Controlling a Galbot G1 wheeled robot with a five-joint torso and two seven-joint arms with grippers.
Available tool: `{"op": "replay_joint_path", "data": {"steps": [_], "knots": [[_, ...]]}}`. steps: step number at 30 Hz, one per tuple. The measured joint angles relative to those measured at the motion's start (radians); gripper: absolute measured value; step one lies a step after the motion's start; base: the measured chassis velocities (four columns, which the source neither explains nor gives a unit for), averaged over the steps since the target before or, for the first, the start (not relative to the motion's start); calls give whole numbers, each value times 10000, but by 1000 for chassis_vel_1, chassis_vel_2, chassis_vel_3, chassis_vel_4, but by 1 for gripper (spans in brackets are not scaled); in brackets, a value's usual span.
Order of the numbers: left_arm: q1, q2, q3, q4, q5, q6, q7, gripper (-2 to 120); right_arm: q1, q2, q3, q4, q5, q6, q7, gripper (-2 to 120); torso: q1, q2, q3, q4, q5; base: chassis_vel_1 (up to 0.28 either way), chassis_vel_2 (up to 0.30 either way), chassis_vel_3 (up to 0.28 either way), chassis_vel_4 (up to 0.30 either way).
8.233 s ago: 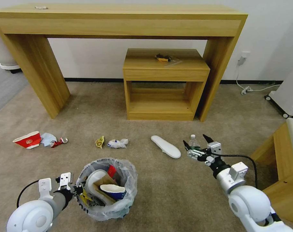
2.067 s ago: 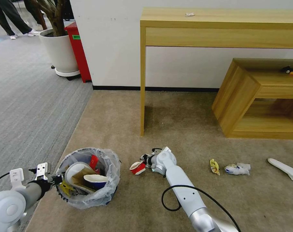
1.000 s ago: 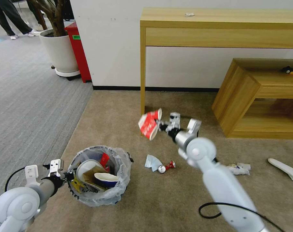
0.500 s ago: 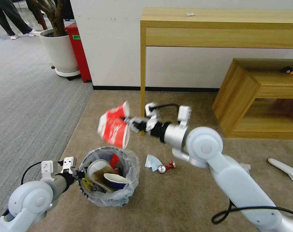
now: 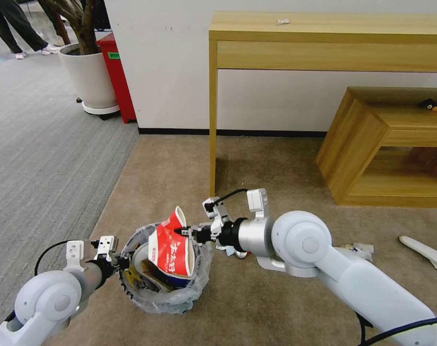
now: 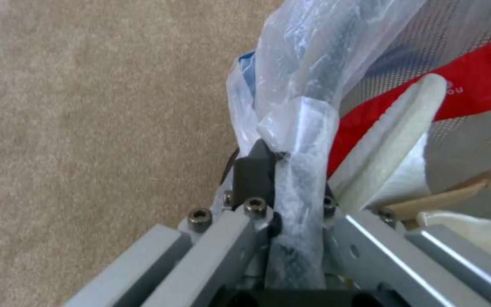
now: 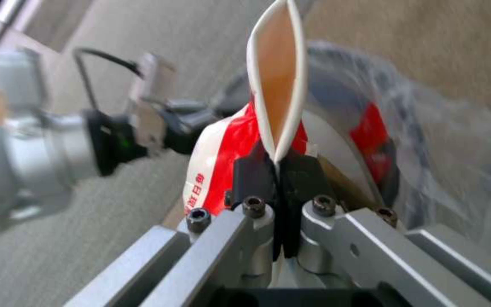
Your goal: Pick up the trash bin and place the garbage on the floor into it.
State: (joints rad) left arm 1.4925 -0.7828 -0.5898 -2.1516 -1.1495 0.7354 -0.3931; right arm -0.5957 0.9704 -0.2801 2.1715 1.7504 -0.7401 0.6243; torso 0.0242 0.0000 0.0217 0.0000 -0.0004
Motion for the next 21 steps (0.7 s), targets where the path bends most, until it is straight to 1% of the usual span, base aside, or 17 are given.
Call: {"op": "replay_joint_path", "data": {"steps": [3, 4, 6, 11, 13, 15, 17, 19, 20, 21], "knots": [[13, 46, -20, -119, -61, 0, -19, 0, -44, 25, -345, -123, 56, 2, 457, 0, 0, 0, 0, -1, 0, 0, 0, 0, 0], [13, 46, -20, -119, -61, 0, -19, 0, -44, 25, -345, -123, 56, 2, 457, 0, 0, 0, 0, -1, 0, 0, 0, 0, 0], [26, 93, -18, -151, -71, 0, -37, 0, -118, 132, -556, -239, 156, 6, 946, 0, 0, 0, 0, -1, 0, 0, 0, 0, 0], [88, 118, -76, -266, -81, 0, -59, 0, -163, 395, -966, -554, 175, 18, 1574, 0, 0, 0, 0, -1, 0, 0, 0, 0, 0], [103, 106, -101, -306, -85, 0, -60, 0, -122, 468, -1075, -635, 177, 23, 1689, 0, 0, 0, 0, -1, 0, 0, 0, 0, 0], [123, 80, -134, -351, -93, 0, -62, 0, 3, 720, -1284, -863, 192, 28, 1814, 0, 0, 0, 0, -1, -1, 0, 0, 0, 0], [127, 77, -144, -364, -101, 0, -63, 0, 45, 854, -1335, -958, 193, 29, 1831, 0, 0, 0, 0, 0, -1, 0, 0, 0, 0], [132, 76, -159, -392, -133, 0, -56, 0, 128, 1163, -1394, -1157, 192, 30, 1858, 0, -1, 0, 0, 0, -1, 0, 0, 0, 0], [134, 79, -160, -394, -148, 0, -52, 0, 155, 1293, -1409, -1255, 166, 31, 1865, 4, 0, 0, 0, 0, -1, 0, 0, 0, 0], [134, 79, -160, -394, -148, 0, -52, 0, 155, 1293, -1409, -1255, 166, 31, 1865, 4, 0, 0, 0, 0, -1, 0, 0, 0, 0]]}}
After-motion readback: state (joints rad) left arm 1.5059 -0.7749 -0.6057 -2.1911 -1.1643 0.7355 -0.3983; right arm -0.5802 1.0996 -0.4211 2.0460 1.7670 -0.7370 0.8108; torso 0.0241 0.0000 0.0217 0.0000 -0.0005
